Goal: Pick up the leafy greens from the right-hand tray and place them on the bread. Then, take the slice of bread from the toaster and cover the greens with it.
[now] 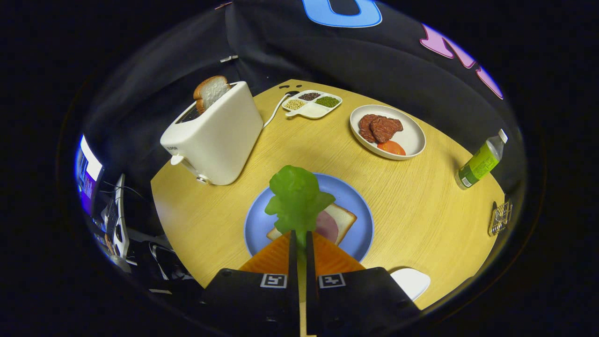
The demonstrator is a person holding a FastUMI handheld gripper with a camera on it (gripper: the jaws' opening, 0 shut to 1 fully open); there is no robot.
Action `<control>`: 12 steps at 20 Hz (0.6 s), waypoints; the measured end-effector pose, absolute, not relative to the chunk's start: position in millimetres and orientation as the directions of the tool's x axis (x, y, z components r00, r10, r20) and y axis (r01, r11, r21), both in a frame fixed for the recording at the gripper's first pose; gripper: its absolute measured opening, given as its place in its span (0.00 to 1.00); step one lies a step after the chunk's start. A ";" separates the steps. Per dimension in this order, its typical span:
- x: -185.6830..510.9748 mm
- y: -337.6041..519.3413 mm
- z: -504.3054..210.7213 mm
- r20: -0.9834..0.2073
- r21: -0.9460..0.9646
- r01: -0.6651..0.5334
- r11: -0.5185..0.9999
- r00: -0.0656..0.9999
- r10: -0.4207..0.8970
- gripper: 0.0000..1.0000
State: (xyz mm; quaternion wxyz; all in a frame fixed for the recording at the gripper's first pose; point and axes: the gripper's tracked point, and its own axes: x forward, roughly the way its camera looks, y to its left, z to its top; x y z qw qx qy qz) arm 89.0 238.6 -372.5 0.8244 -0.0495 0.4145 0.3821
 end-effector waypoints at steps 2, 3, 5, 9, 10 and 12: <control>95.0 239.9 -380.2 -0.731 0.226 -0.670 0.707 0.363 0.578 0.14; 96.4 239.5 -381.0 -0.736 0.218 -0.667 0.712 0.367 0.569 0.20; 99.2 239.4 -386.9 -0.745 0.213 -0.666 0.715 0.363 0.560 0.39; 98.1 238.7 -385.3 -0.743 0.205 -0.668 0.715 0.369 0.557 0.65; 97.4 238.0 -382.6 -0.739 0.203 -0.669 0.715 0.374 0.560 0.68; 96.9 236.6 -374.8 -0.726 0.203 -0.668 0.716 0.388 0.568 0.75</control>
